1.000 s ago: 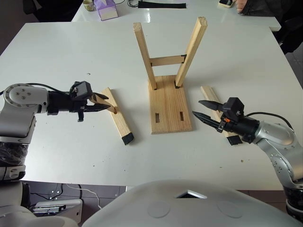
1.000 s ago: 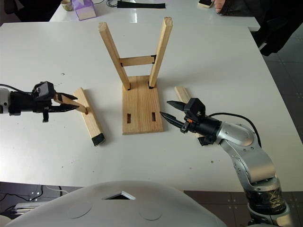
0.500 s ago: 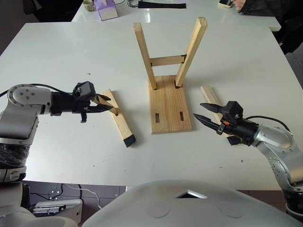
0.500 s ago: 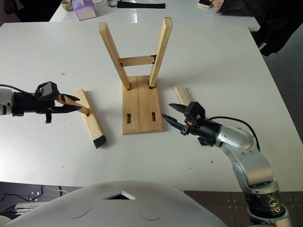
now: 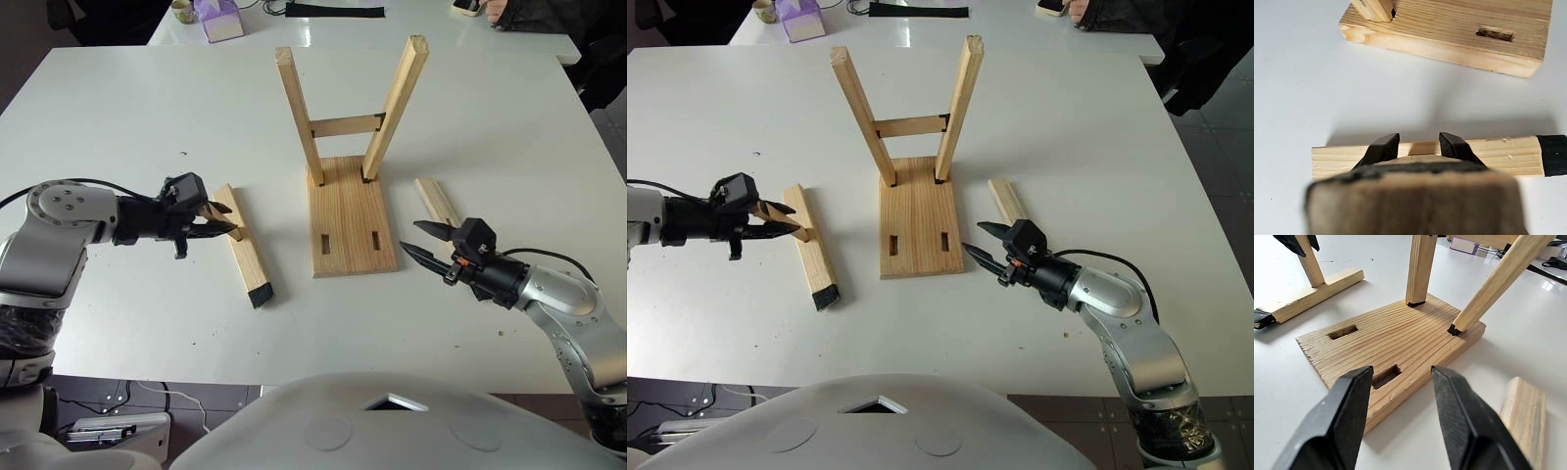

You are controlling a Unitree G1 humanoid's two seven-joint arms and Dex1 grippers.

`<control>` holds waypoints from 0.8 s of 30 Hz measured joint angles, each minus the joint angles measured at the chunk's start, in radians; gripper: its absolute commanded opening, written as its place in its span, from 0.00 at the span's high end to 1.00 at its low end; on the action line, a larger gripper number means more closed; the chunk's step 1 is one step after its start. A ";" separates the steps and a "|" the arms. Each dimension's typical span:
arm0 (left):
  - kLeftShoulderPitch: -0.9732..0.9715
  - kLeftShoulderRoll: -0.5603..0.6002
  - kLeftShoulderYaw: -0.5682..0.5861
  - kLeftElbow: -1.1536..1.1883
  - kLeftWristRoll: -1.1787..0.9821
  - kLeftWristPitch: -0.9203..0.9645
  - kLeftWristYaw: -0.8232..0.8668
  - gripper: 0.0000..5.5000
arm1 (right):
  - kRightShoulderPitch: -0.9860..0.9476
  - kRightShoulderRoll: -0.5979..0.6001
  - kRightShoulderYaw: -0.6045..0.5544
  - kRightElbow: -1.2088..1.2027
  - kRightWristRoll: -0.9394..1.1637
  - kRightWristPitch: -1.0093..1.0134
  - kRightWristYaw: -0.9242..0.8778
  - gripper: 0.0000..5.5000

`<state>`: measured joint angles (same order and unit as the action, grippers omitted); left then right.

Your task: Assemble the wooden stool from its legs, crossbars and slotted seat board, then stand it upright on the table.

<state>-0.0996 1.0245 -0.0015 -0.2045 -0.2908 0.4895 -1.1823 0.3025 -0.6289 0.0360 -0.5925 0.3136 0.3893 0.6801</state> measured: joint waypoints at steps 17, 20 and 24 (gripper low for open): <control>-0.040 0.015 -0.082 0.083 0.007 -0.136 -0.077 0.76 | -0.010 -0.009 0.035 0.009 -0.043 0.000 -0.002 0.60; -0.055 0.003 -0.093 0.107 0.006 -0.155 -0.087 0.76 | -0.013 -0.018 0.037 0.012 -0.043 0.000 0.015 0.60; -0.113 -0.016 -0.146 0.165 0.018 -0.216 -0.122 0.76 | -0.037 -0.030 0.044 0.024 -0.043 0.002 0.035 0.60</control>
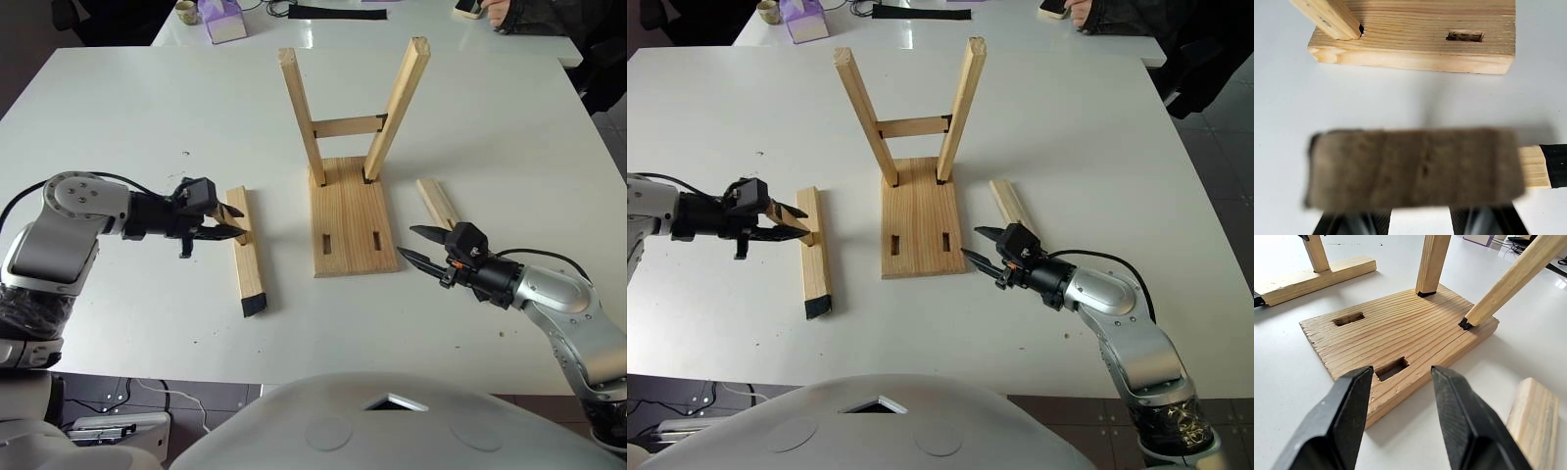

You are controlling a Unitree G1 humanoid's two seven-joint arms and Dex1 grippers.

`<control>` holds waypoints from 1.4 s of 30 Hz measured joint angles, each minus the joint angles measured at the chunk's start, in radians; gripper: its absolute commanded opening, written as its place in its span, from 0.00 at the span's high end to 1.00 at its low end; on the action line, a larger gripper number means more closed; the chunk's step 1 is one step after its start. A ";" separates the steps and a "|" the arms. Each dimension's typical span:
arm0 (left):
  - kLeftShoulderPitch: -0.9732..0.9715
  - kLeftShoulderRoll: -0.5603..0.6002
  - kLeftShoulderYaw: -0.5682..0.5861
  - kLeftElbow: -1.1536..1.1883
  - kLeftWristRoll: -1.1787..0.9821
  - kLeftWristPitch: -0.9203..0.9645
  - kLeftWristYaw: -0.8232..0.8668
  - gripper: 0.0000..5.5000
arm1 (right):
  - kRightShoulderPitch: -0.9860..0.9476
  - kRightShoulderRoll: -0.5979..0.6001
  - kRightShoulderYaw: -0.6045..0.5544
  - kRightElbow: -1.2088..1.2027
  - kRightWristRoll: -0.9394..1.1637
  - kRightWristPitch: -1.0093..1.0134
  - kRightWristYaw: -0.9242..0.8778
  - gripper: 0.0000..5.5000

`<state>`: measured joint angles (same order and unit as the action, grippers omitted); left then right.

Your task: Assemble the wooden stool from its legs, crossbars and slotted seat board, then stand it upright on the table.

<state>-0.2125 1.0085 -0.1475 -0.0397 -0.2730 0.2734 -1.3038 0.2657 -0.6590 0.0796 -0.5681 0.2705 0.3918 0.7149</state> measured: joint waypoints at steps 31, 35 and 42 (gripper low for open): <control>-0.061 -0.159 0.057 0.351 -0.030 -0.326 -0.064 0.48 | -0.136 -0.072 0.008 0.126 -0.018 -0.012 0.125 0.60; -0.005 -0.167 0.120 0.284 -0.099 -0.253 -0.038 0.48 | -0.152 -0.085 0.002 0.143 -0.016 -0.025 0.151 0.60; -0.007 -0.185 0.239 0.116 -0.227 -0.115 0.041 0.48 | -0.190 -0.095 -0.005 0.175 -0.011 -0.033 0.184 0.60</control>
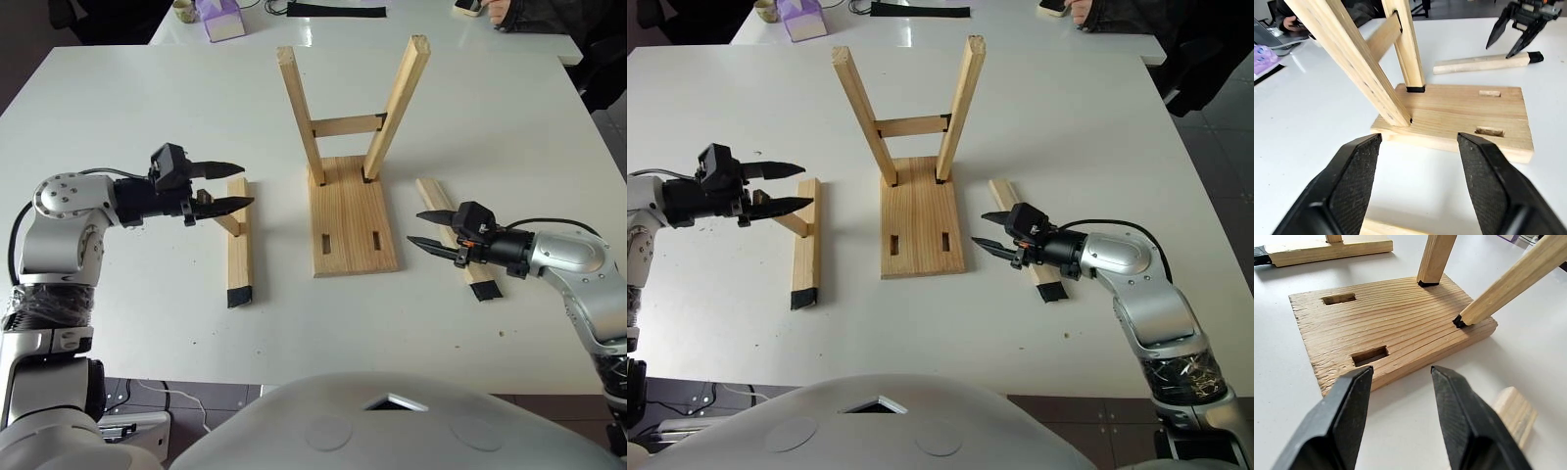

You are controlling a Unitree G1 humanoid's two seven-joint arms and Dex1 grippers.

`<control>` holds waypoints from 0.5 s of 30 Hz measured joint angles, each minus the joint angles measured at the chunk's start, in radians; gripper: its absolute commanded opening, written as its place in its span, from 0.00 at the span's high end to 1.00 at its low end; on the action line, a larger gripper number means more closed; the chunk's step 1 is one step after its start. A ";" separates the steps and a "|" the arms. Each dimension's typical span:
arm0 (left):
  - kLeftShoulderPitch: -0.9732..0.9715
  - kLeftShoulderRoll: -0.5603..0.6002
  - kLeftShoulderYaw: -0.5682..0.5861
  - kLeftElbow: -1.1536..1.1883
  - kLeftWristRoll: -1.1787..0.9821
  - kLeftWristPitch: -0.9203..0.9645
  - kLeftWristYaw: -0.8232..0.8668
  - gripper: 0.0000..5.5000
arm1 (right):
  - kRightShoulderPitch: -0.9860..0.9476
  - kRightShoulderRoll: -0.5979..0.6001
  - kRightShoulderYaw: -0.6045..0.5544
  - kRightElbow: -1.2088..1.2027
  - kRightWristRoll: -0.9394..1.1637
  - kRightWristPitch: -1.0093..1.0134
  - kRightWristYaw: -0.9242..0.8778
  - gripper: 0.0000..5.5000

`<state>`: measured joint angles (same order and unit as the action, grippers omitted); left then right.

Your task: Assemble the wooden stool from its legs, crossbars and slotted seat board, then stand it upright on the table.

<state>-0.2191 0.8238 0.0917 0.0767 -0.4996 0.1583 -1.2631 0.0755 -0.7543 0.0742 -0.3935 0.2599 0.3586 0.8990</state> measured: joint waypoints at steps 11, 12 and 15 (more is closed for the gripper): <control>-0.030 -0.003 0.160 -0.212 -0.218 0.229 0.136 0.48 | -0.028 -0.011 -0.001 0.021 0.000 -0.017 0.031 0.60; -0.032 -0.008 0.160 -0.218 -0.224 0.244 0.154 0.48 | -0.028 -0.011 -0.001 0.021 0.000 -0.017 0.031 0.60; -0.037 -0.028 0.187 -0.229 -0.283 0.296 0.184 0.48 | -0.029 -0.011 -0.001 0.021 0.000 -0.017 0.031 0.60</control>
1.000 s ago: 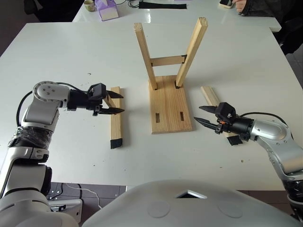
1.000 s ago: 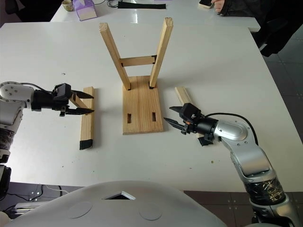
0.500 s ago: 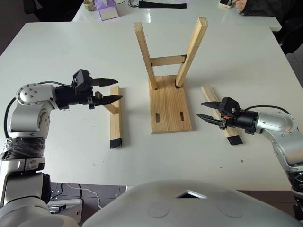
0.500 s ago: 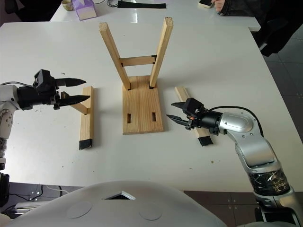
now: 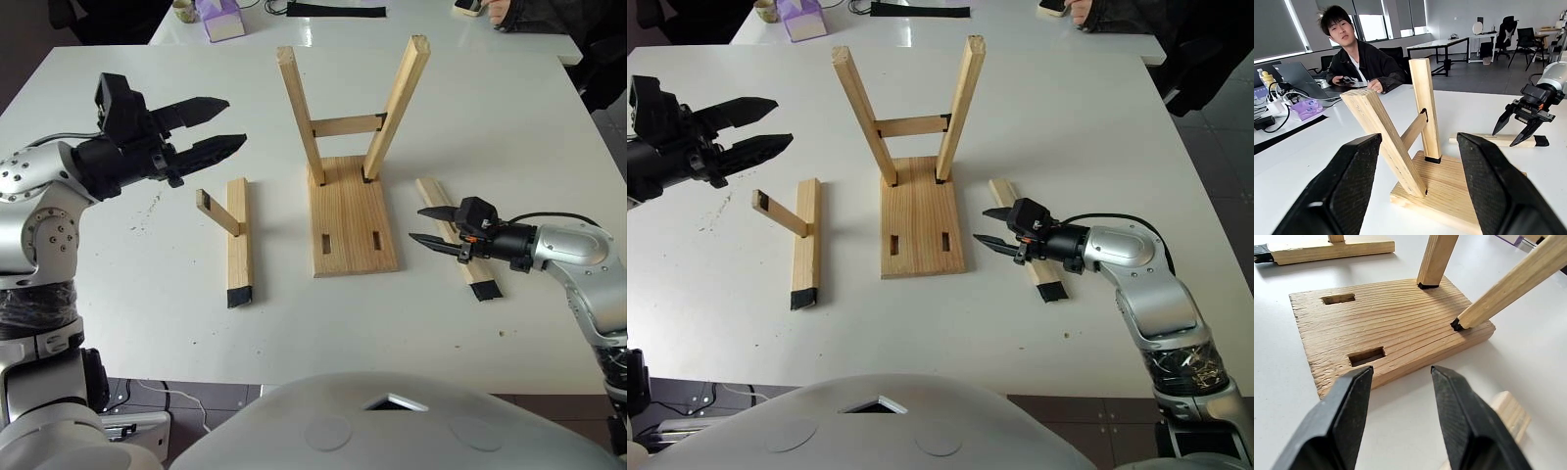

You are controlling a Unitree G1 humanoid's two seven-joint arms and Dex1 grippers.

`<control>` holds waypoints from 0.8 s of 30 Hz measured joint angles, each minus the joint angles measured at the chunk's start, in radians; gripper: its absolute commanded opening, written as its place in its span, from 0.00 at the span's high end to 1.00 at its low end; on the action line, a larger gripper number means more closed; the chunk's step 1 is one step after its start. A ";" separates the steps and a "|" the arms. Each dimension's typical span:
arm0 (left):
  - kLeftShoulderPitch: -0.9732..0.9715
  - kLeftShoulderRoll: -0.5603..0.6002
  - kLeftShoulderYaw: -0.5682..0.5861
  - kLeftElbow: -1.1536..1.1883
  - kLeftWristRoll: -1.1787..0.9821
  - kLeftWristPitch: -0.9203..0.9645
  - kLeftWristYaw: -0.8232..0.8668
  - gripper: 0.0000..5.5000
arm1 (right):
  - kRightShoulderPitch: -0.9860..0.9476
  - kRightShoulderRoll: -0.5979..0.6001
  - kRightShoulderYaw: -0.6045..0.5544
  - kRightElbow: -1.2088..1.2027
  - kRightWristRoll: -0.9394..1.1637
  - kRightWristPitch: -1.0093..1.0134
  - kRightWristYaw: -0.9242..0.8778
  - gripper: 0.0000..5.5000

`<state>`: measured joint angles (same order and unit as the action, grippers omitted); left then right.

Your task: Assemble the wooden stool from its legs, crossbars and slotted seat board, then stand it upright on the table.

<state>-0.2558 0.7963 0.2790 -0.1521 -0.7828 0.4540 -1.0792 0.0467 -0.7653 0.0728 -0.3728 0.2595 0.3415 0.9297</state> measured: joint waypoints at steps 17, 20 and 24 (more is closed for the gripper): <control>0.075 -0.086 -0.086 0.078 0.121 -0.070 0.030 0.48 | 0.014 0.017 0.013 -0.001 -0.010 0.000 -0.018 0.60; 0.089 -0.129 -0.121 0.117 0.154 -0.154 0.031 0.48 | 0.013 0.019 0.031 0.002 -0.026 -0.002 -0.021 0.60; 0.090 -0.143 -0.104 0.087 0.111 -0.113 0.042 0.48 | 0.012 0.018 0.035 0.006 -0.026 -0.002 -0.019 0.60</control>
<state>-0.1659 0.6534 0.1747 -0.0649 -0.6717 0.3411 -1.0368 0.0590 -0.7478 0.1076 -0.3672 0.2333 0.3399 0.9109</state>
